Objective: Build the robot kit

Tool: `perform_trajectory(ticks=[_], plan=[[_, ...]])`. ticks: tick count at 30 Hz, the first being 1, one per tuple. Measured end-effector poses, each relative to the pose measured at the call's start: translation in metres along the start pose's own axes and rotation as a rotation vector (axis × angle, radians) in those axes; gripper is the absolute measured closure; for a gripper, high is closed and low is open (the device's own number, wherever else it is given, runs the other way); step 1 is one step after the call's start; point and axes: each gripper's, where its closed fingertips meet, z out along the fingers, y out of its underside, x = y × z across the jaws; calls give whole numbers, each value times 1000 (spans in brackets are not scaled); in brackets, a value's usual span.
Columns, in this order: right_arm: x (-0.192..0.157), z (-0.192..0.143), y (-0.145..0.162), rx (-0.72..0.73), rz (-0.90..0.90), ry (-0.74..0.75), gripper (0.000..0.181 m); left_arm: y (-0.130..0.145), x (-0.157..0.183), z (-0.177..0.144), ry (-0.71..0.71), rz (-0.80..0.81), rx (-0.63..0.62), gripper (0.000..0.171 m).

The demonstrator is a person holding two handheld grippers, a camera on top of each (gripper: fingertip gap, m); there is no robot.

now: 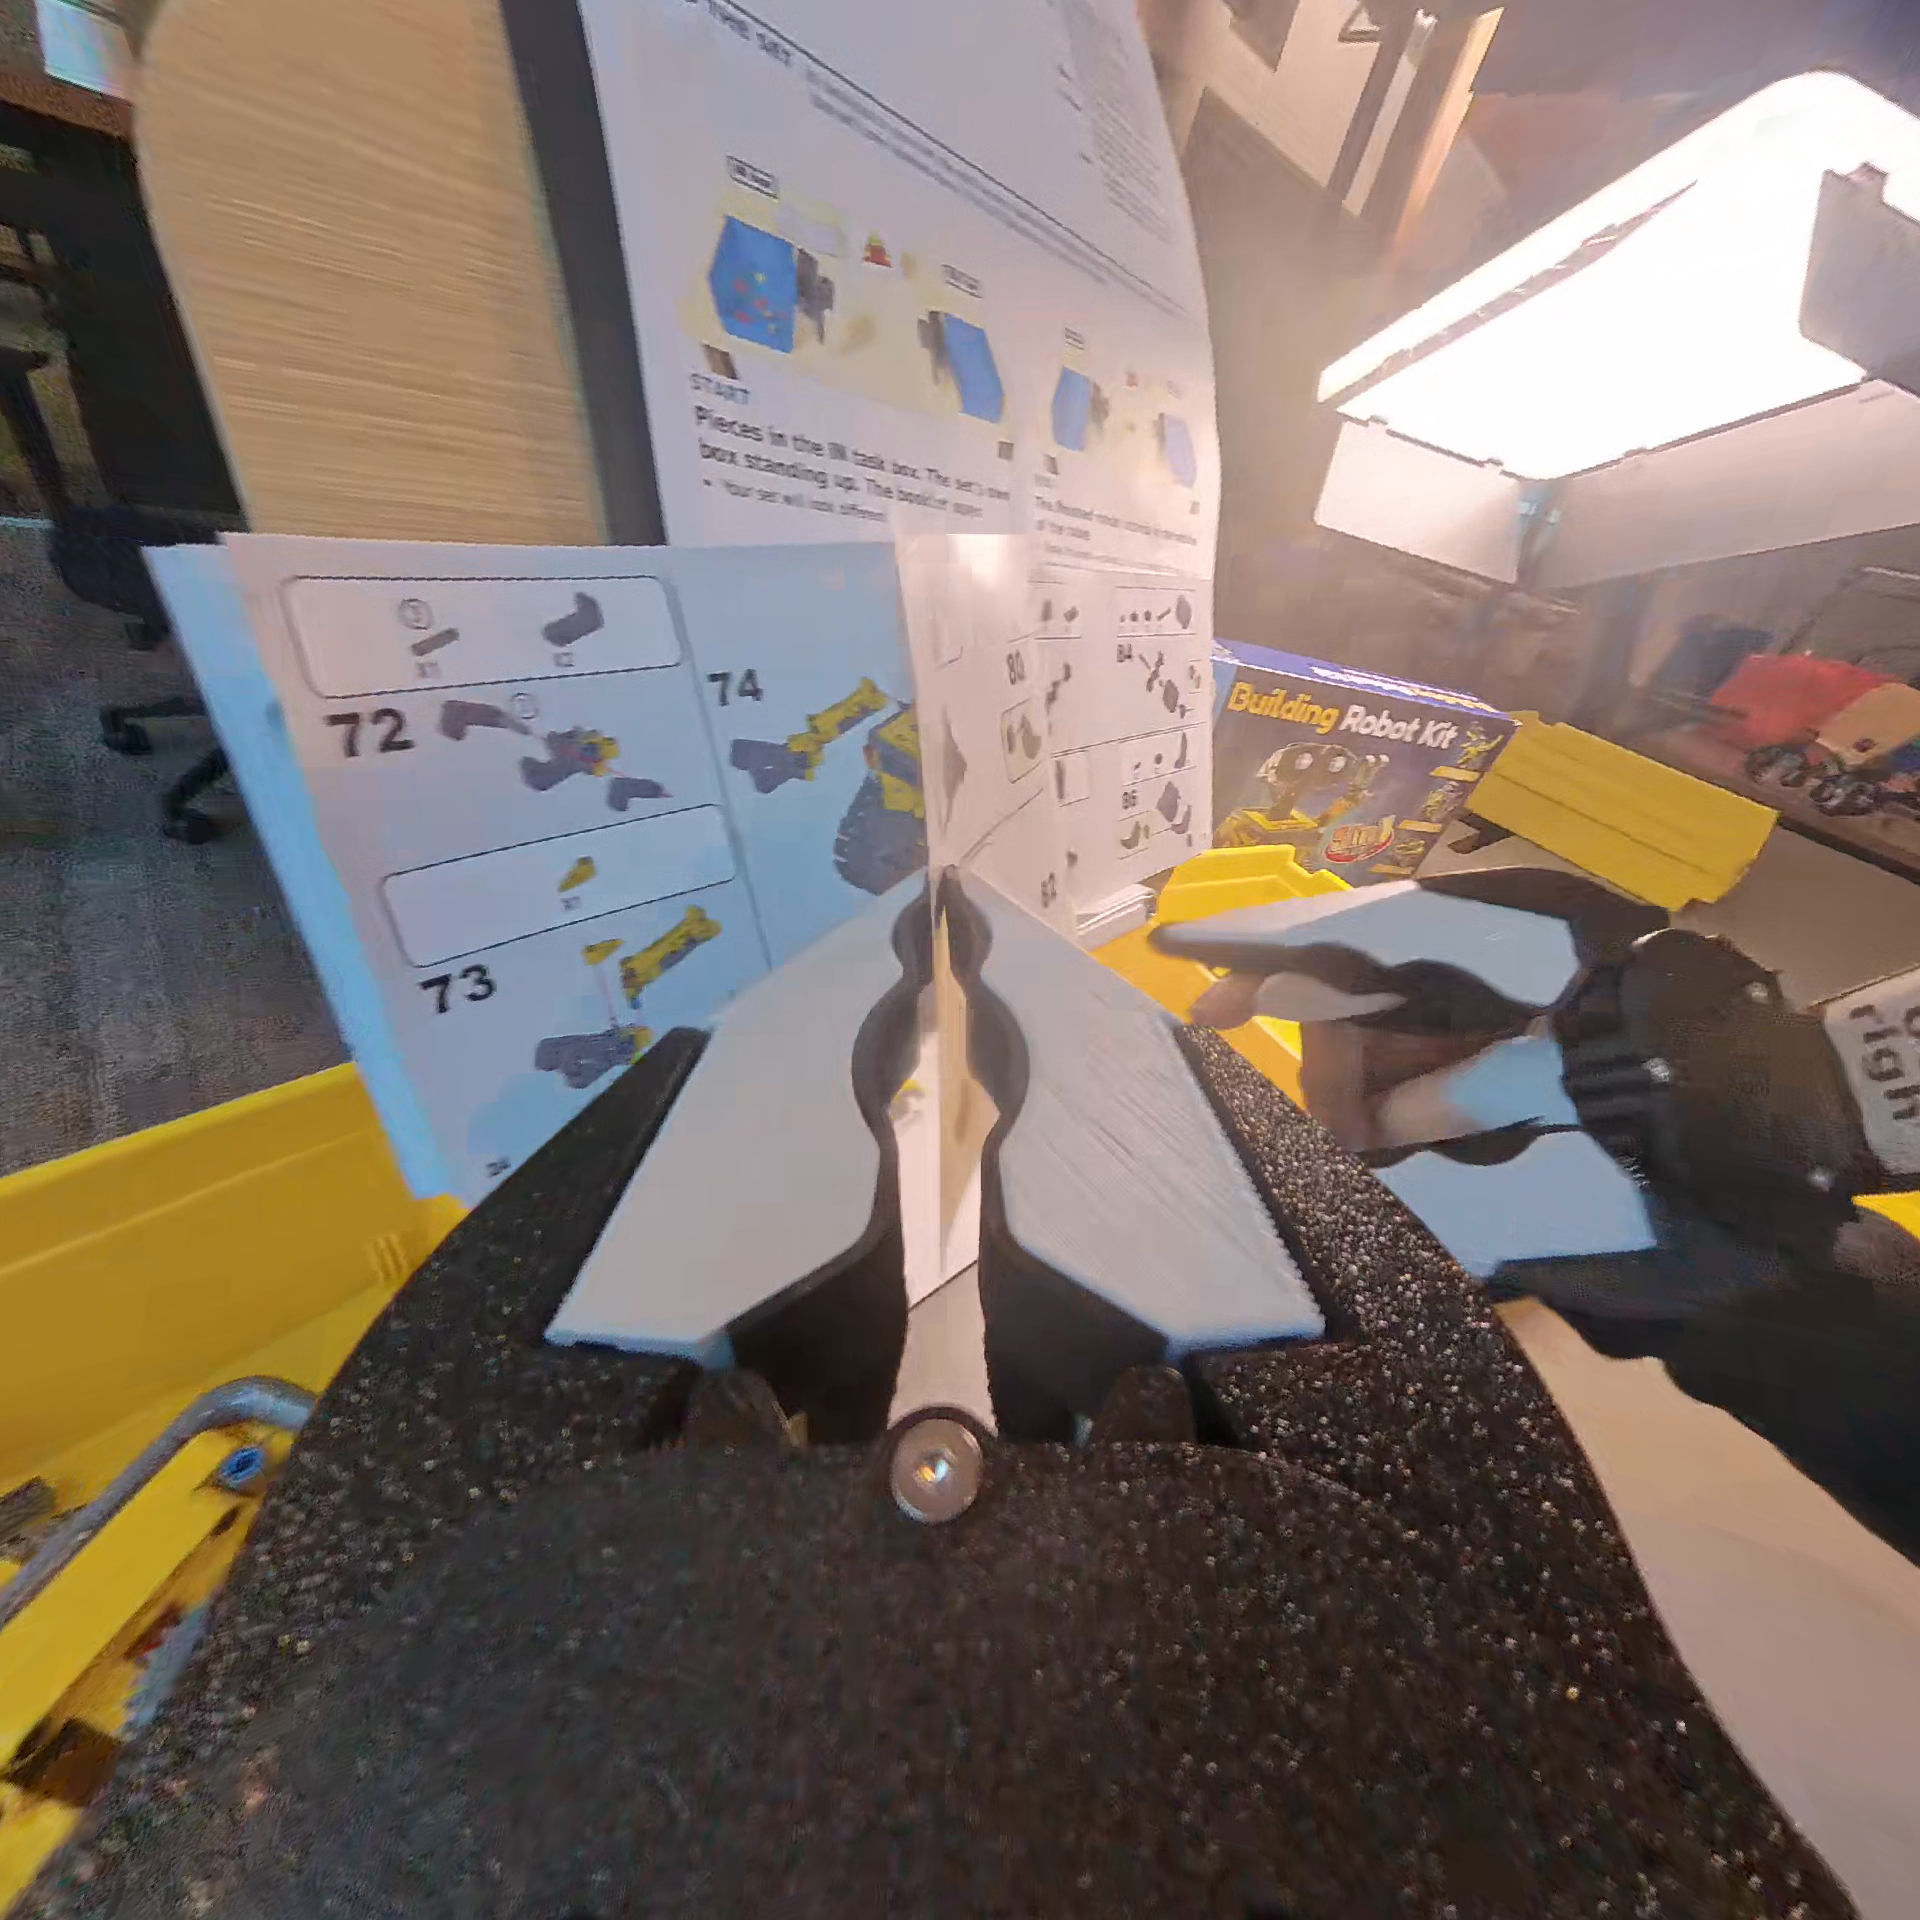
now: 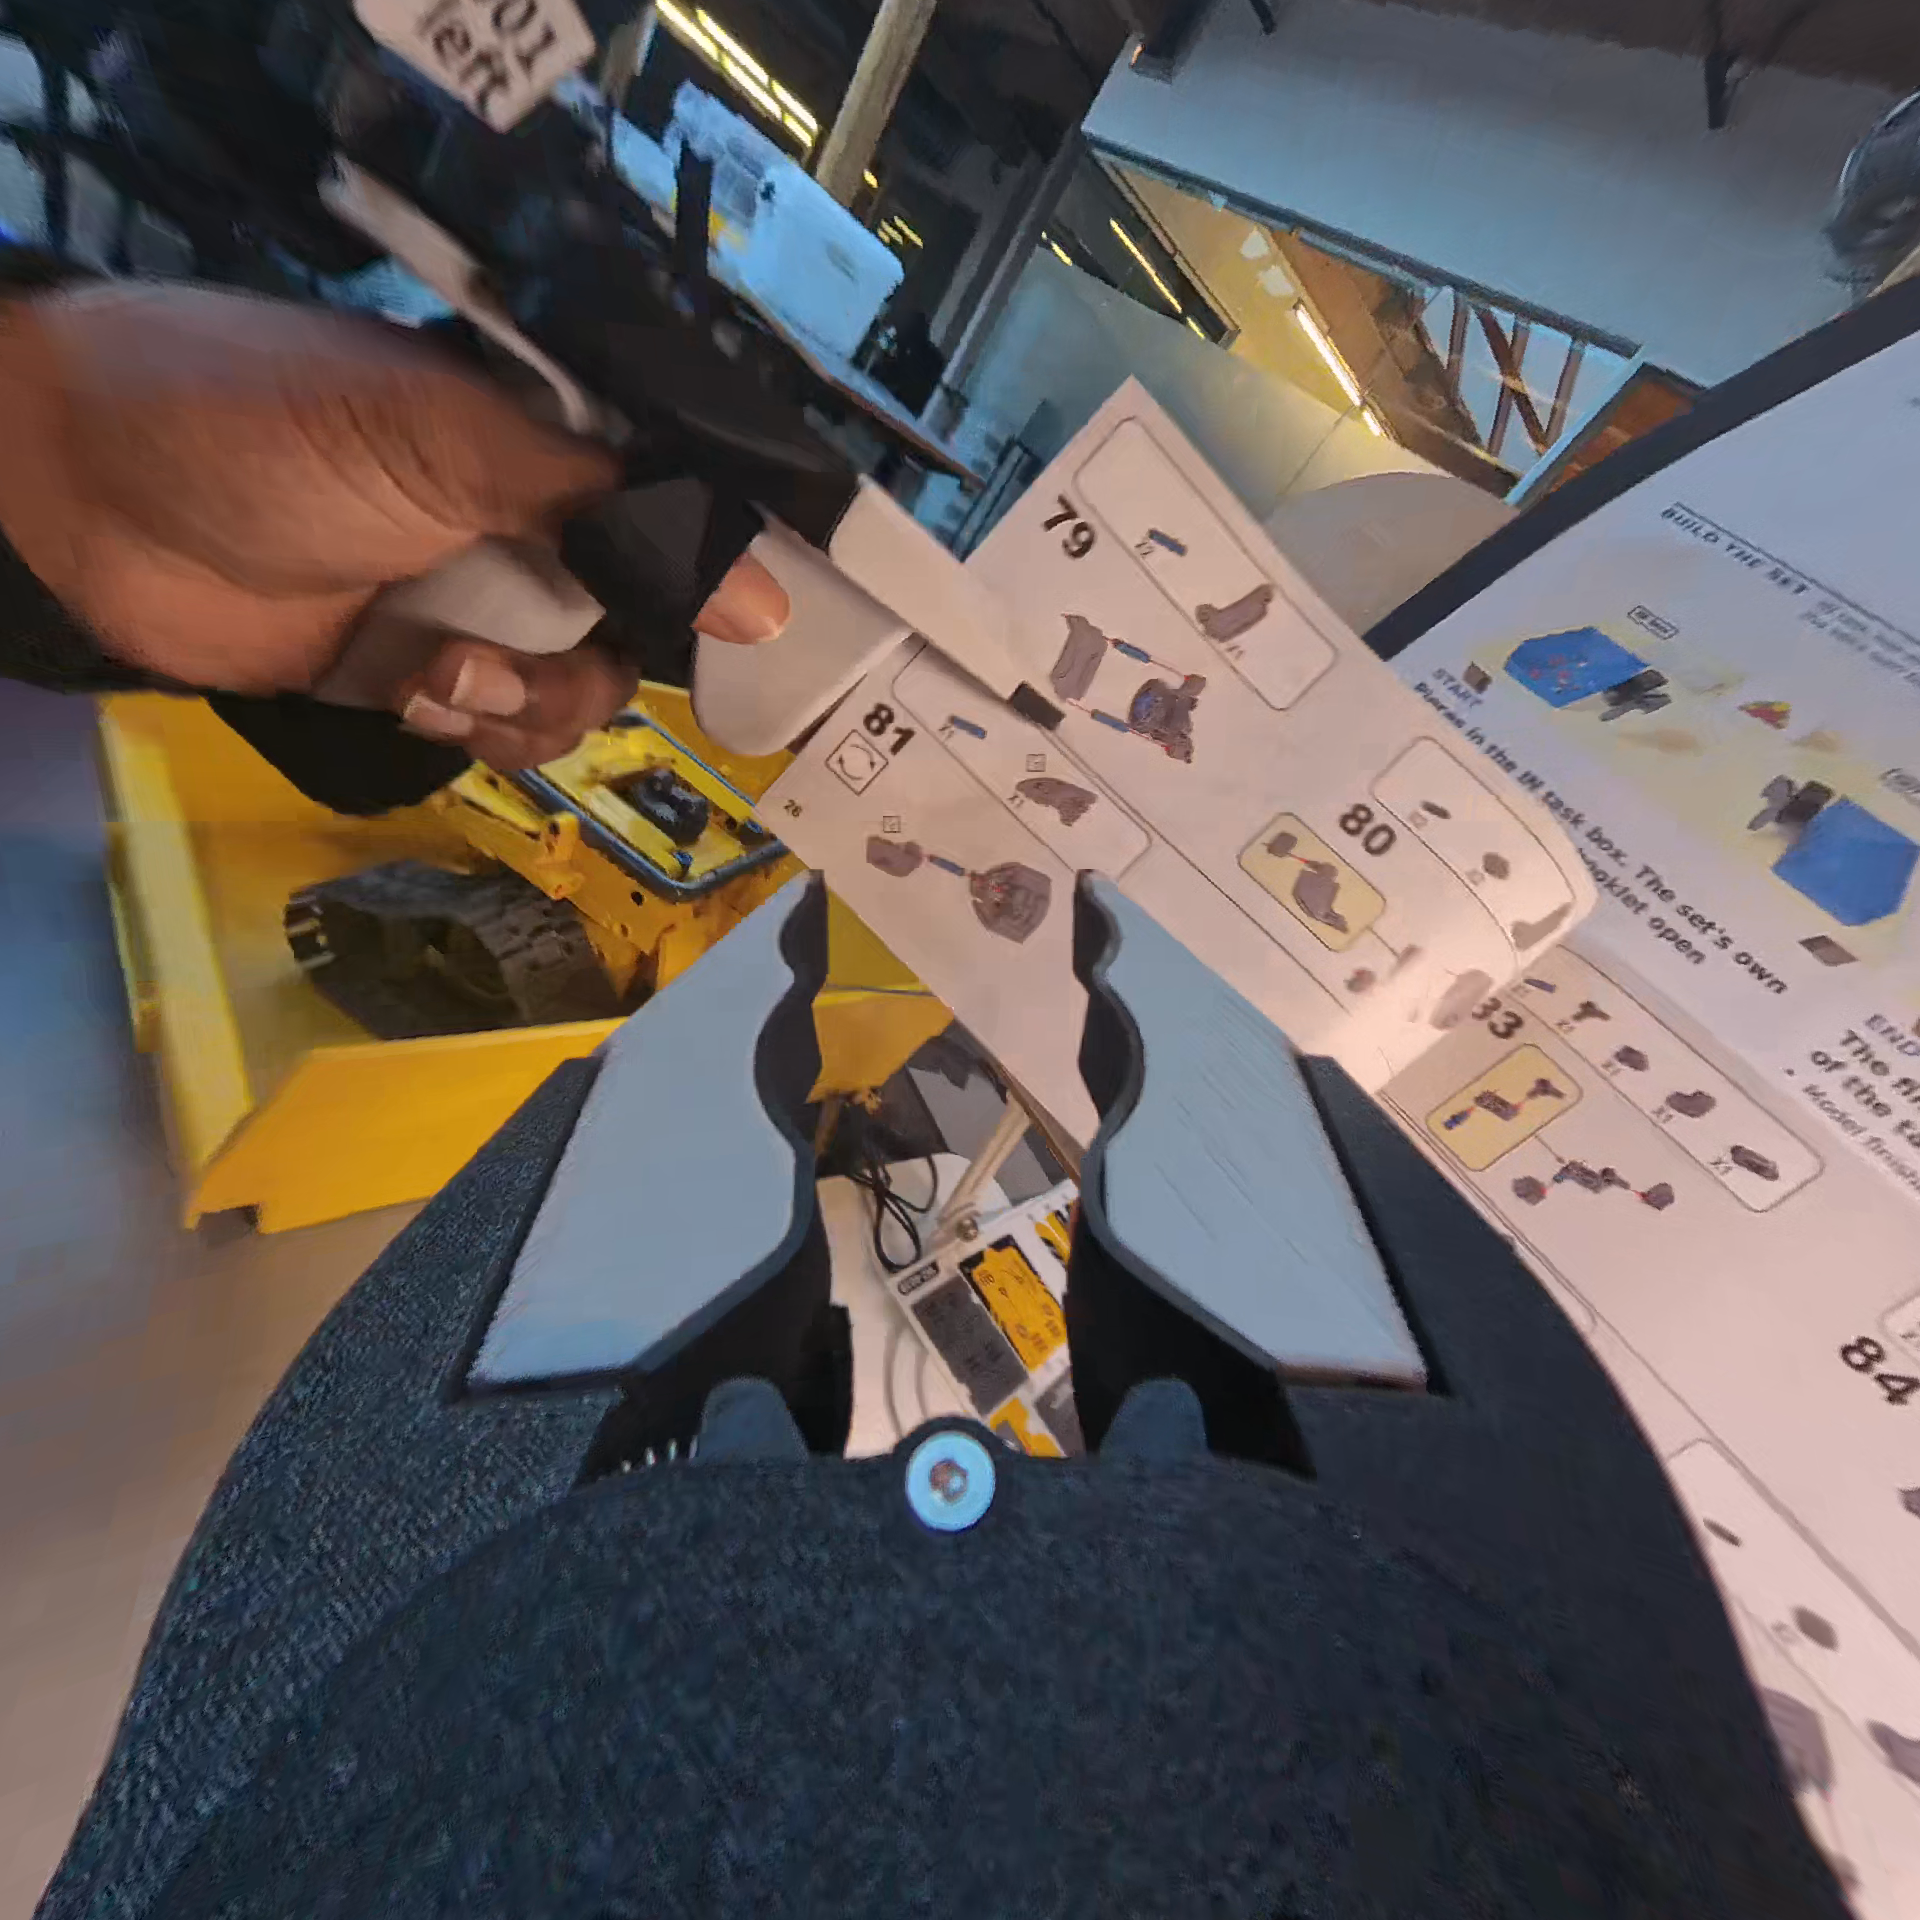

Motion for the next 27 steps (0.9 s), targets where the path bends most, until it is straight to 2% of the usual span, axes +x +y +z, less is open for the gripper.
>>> perform_trajectory(ticks=[2,5,8,11,14,16,19,22,27], plan=[[16,-5,-6,49,130,2,120,-1,-16,-3,-32,22,-9,171],[60,-3,13,-21,216,129,109,-1,-38,-4,-80,42,-30,171],[91,8,40,-152,92,266,109,0,-53,-2,-108,74,-43,171],[101,29,52,-251,-121,348,109,1,-68,2,-159,122,-78,171],[100,45,52,-279,-257,398,112,3,-80,2,-214,162,-124,171],[102,49,52,-311,-291,447,110,-1,-83,-5,-241,162,-124,163],[102,50,55,-313,-248,466,110,-4,-72,-21,-258,173,-82,148],[104,50,55,-304,-227,466,107,19,-50,-29,-235,236,-143,140],[105,52,53,-343,-271,442,104,80,-35,-17,-260,444,-369,139]])
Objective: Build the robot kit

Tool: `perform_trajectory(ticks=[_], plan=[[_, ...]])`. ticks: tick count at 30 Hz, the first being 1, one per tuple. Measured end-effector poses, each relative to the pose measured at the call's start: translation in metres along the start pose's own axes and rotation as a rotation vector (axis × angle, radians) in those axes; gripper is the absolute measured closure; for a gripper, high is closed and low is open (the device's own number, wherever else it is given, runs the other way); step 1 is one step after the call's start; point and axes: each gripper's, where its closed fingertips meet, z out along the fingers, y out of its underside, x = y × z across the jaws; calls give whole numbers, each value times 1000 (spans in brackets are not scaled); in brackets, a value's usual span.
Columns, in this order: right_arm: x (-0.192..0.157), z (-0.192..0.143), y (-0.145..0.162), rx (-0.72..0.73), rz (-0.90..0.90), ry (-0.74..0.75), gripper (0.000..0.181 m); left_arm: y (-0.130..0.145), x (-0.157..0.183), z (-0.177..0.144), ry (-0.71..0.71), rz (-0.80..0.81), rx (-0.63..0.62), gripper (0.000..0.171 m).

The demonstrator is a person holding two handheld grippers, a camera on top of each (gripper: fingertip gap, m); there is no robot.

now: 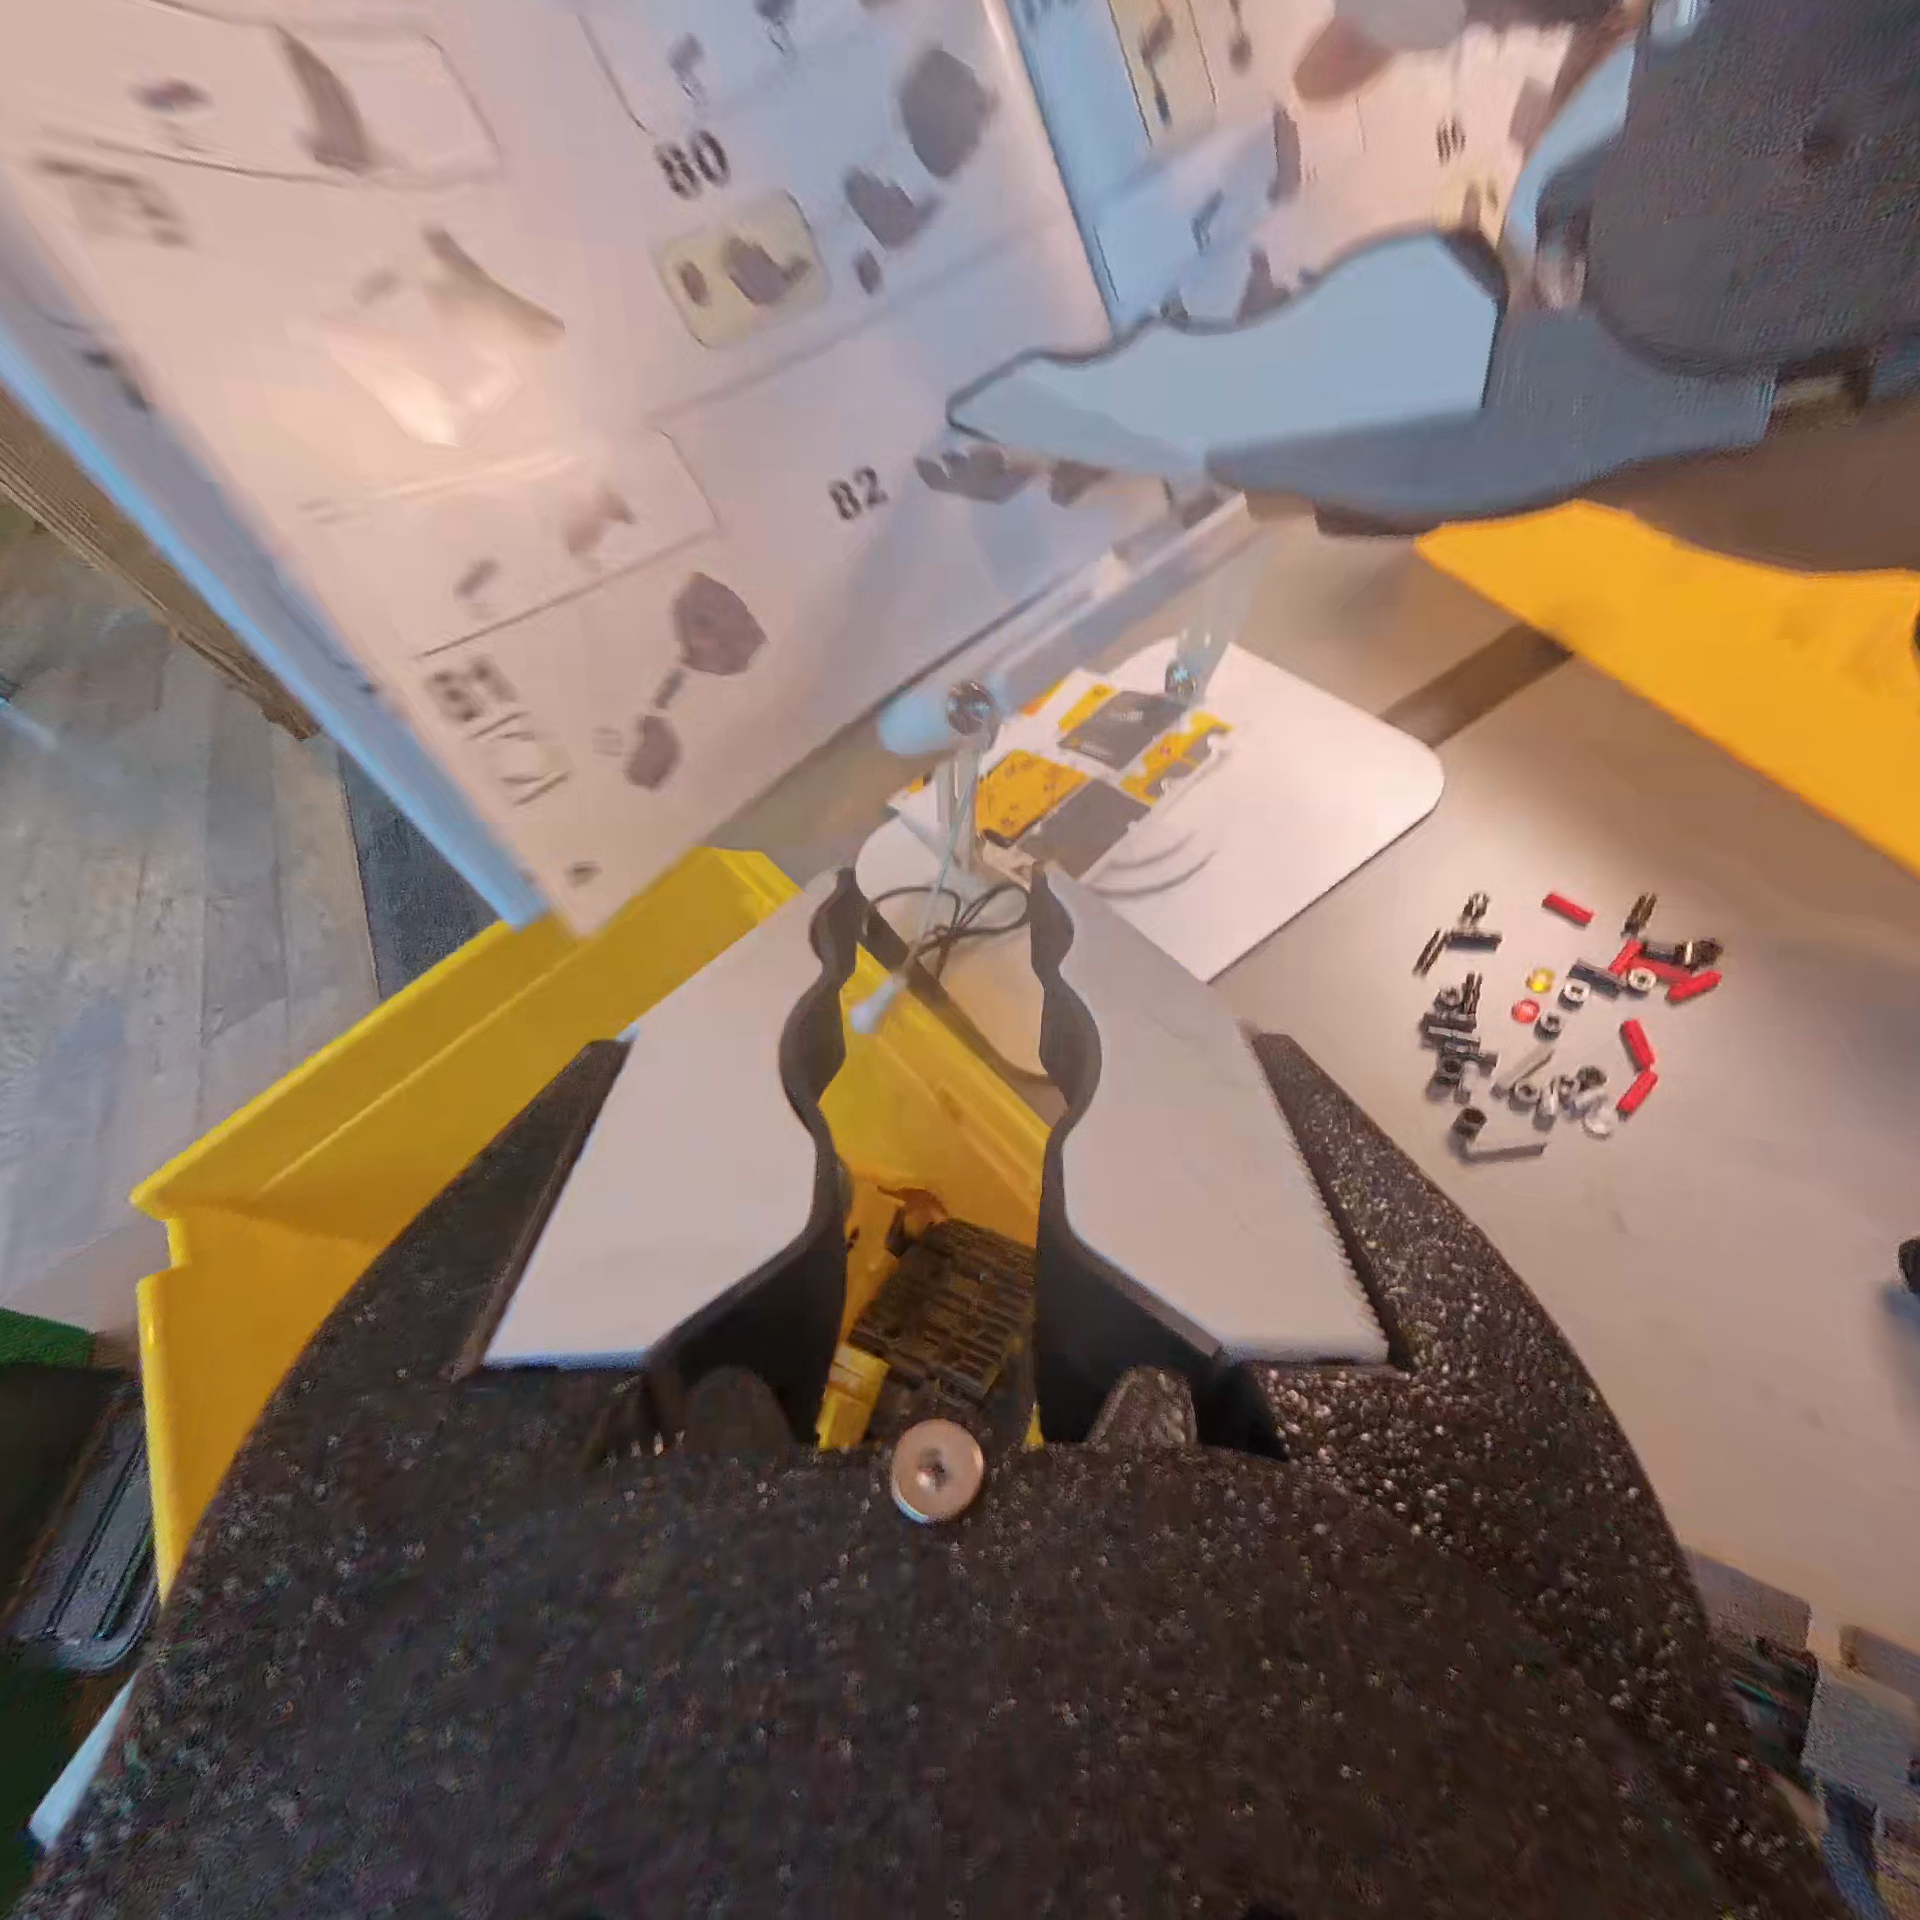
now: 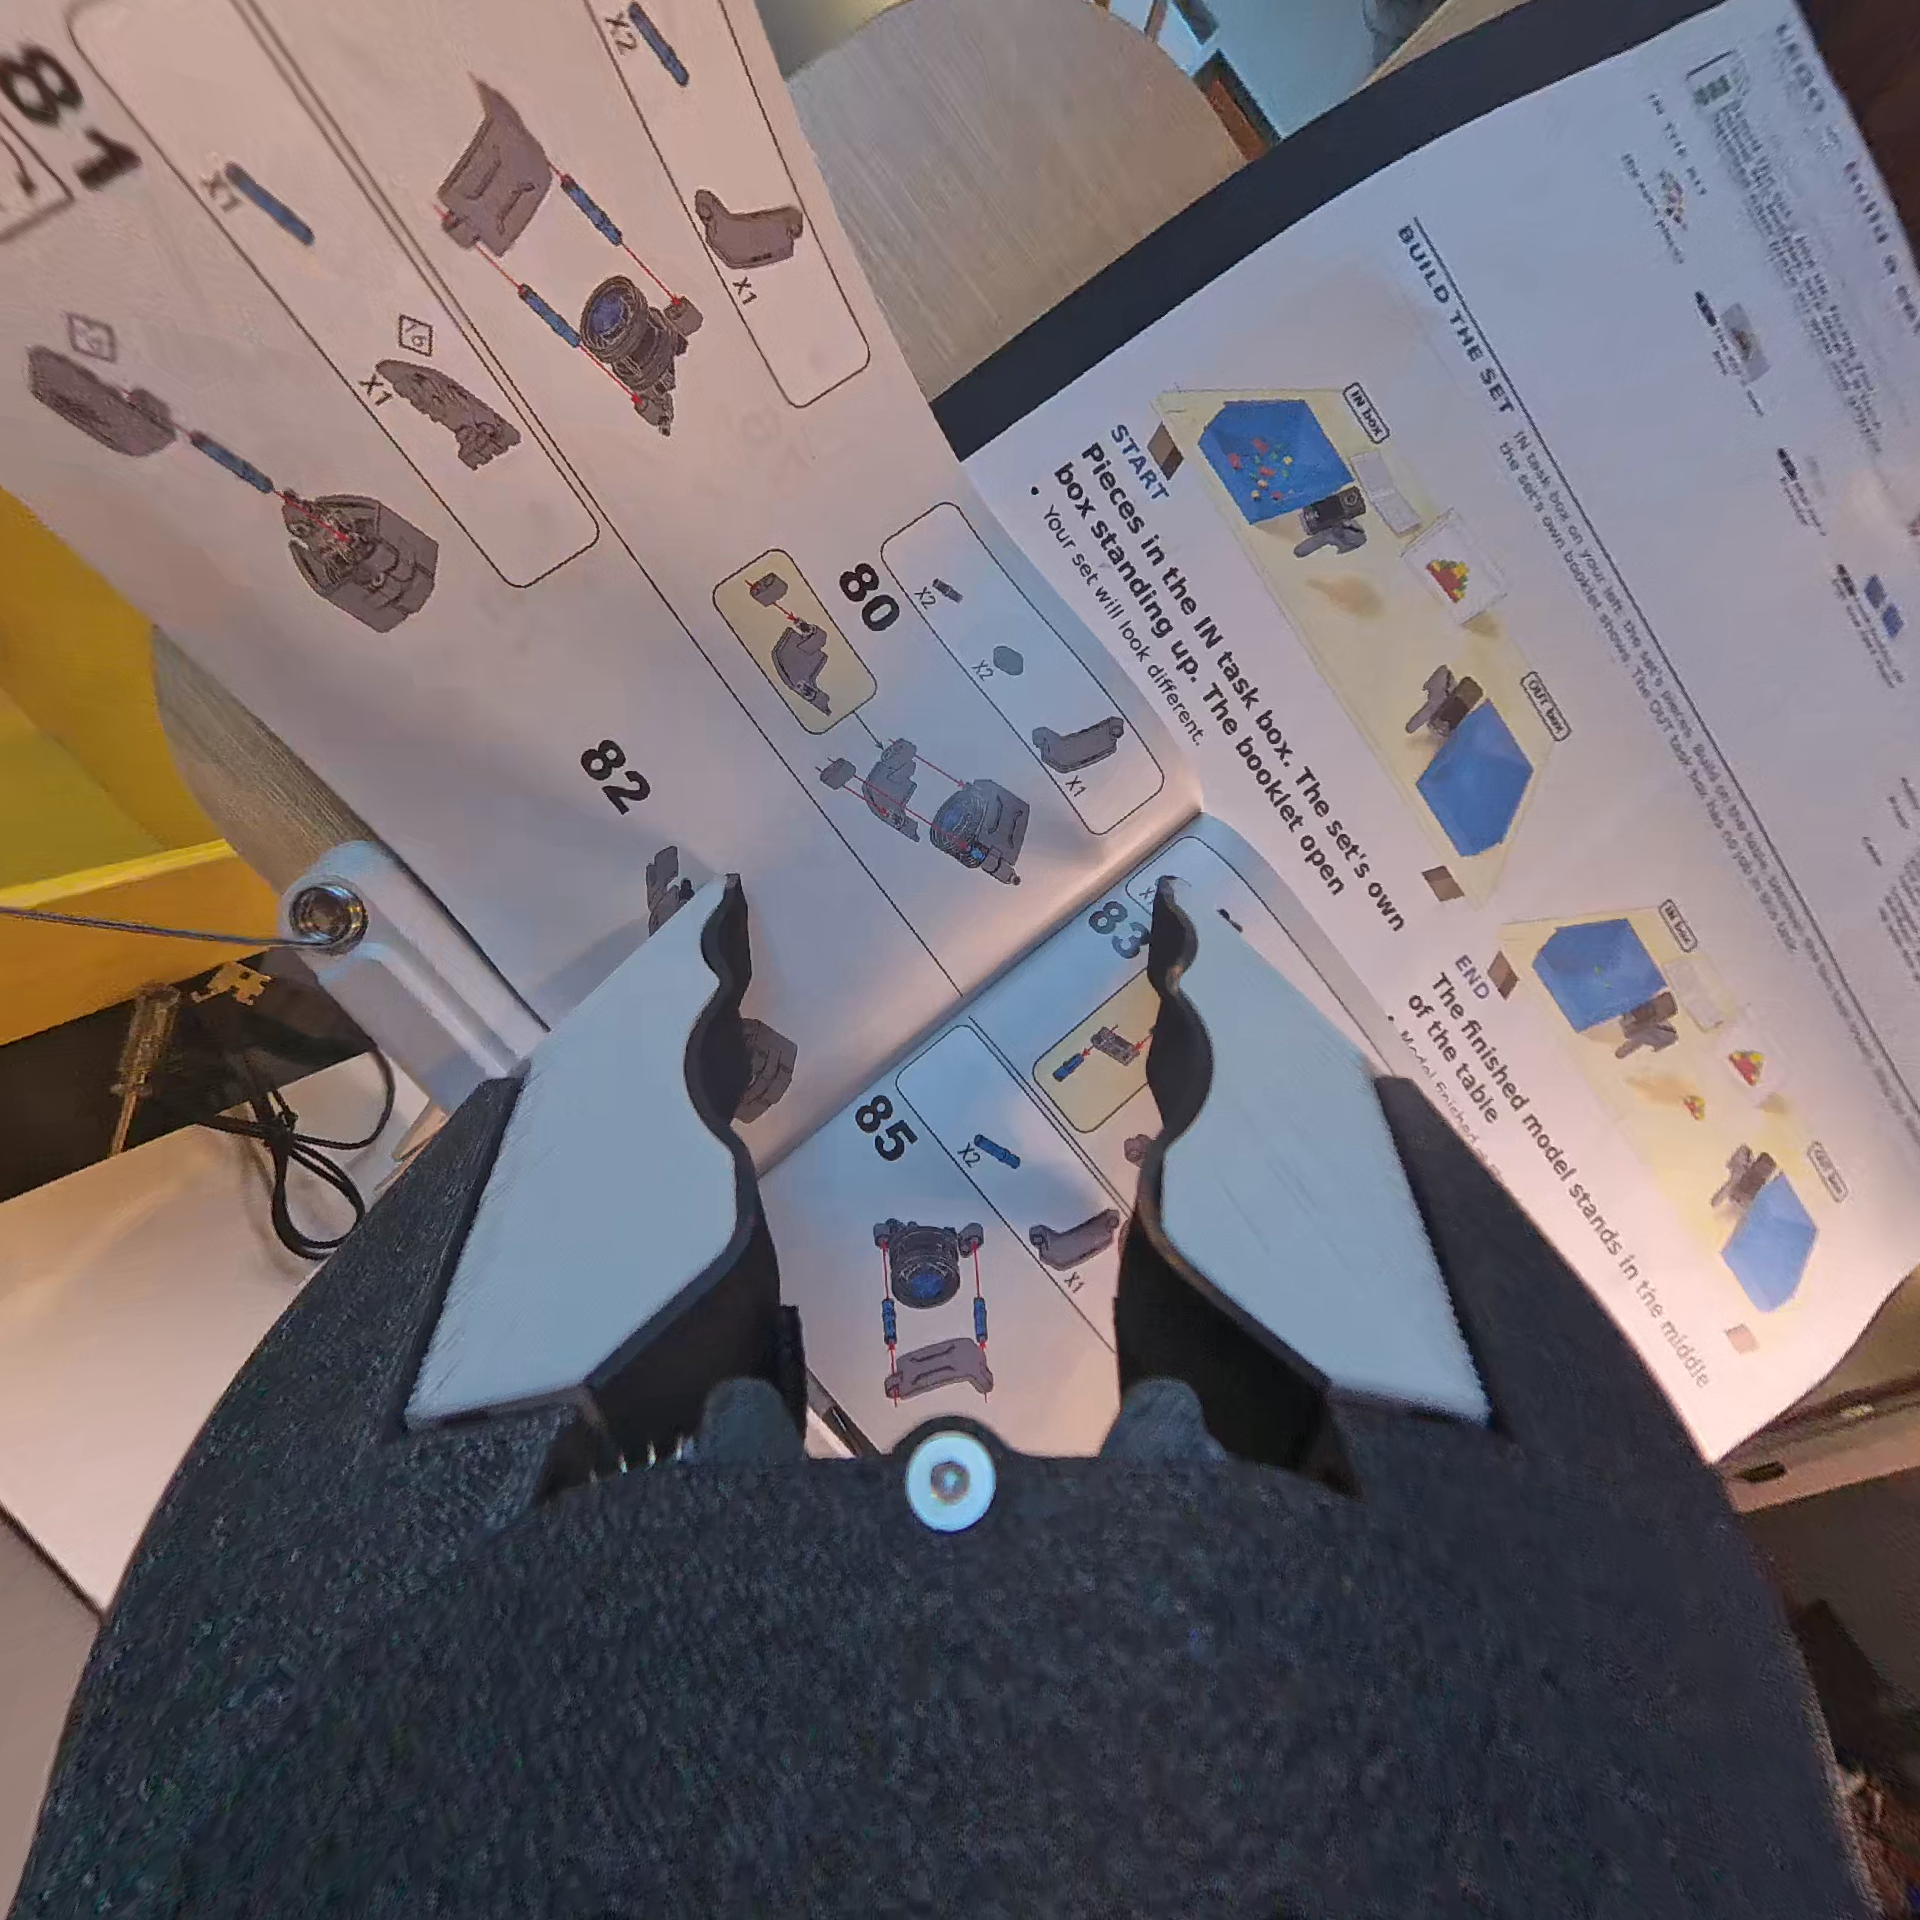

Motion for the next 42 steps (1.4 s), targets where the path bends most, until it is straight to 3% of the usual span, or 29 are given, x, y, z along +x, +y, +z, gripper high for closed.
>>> perform_trajectory(ticks=[4,9,12,21,29,37,40,42], plan=[[1,2,1,-24,20,-40,102,3,17,9,-23,16,-42,146],[-2,2,0,-8,-12,-48,106,20,6,47,-79,143,-185,138],[-2,2,0,-3,-14,-57,105,26,-10,54,-196,319,-238,166],[-2,2,0,13,-15,-59,107,13,-26,39,-373,505,-159,169],[-3,2,-1,22,-27,-56,108,-22,-41,33,-553,750,-76,163],[-3,2,-1,30,-25,-58,109,-35,-45,43,-544,1011,49,158],[-3,1,-1,30,-28,-62,108,-37,-48,39,-506,1027,95,154],[-3,1,-1,31,-30,-61,108,-42,-61,30,-514,941,122,152]])
